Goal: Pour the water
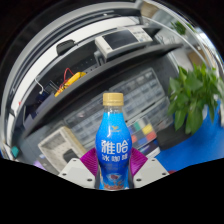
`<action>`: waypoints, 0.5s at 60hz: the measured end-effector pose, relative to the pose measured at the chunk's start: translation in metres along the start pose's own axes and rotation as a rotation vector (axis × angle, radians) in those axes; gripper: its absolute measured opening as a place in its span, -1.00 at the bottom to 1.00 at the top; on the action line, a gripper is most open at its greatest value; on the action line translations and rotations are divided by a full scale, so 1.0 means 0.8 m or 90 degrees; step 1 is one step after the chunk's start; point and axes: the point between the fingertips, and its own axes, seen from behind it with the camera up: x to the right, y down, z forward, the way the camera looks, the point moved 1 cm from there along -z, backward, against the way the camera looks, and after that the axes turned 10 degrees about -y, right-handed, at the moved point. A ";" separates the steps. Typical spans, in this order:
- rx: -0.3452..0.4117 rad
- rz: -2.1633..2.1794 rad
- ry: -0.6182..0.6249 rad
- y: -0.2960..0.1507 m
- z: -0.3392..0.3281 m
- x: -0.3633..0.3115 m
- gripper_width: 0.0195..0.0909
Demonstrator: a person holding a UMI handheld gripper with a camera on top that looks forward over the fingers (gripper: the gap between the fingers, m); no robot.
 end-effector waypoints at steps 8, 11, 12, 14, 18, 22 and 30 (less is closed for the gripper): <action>-0.038 -0.166 0.052 -0.001 -0.003 0.072 -0.47; -0.056 -0.205 0.053 0.013 -0.001 0.094 -0.47; -0.063 -0.214 0.055 0.013 0.001 0.105 -0.47; -0.071 -0.228 0.054 0.018 0.002 0.115 -0.47; -0.087 -0.251 0.054 0.034 0.002 0.136 -0.47; -0.109 -0.279 0.063 0.050 0.005 0.158 -0.47; -0.117 -0.310 0.066 0.076 0.007 0.187 -0.47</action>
